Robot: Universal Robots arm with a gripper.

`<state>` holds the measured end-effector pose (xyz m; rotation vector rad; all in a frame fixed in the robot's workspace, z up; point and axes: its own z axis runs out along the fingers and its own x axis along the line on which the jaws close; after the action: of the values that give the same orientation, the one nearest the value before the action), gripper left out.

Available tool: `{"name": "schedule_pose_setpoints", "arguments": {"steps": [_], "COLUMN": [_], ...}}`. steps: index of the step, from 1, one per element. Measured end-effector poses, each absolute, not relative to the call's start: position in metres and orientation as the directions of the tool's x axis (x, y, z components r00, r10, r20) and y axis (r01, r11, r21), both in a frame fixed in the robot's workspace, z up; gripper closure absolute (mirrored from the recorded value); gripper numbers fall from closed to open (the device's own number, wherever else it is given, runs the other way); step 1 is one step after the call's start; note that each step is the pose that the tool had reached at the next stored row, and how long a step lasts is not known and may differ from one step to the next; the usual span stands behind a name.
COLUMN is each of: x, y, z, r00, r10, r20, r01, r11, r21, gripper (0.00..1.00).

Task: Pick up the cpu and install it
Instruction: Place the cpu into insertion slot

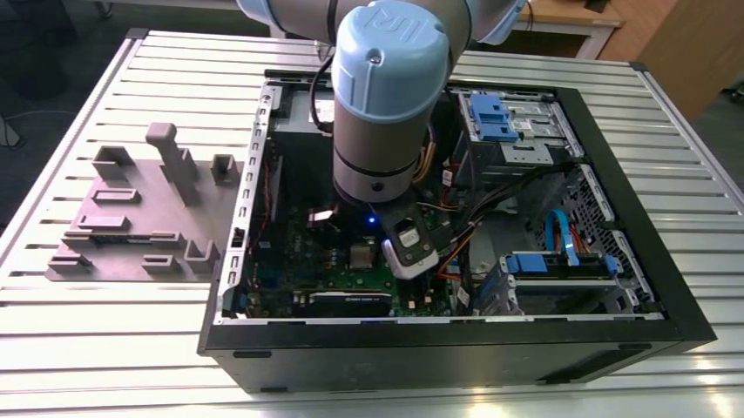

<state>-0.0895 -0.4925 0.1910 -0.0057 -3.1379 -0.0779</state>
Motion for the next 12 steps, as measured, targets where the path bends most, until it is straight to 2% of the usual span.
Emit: {"name": "schedule_pose_setpoints", "arguments": {"steps": [1,2,12], "x": [-0.0896,-0.0895,-0.0894], "y": [-0.4925,-0.4925,-0.4926], "z": [0.1910,0.1910,0.1907], "r00": [-1.000,-1.000,-1.000], "r10": [0.004,0.004,0.003], "r20": [0.003,0.002,0.002], "r01": [0.004,0.004,0.004], "r11": [0.999,0.999,0.999], "r21": [0.050,0.049,0.049], "gripper": [0.57,0.51,0.50]}}
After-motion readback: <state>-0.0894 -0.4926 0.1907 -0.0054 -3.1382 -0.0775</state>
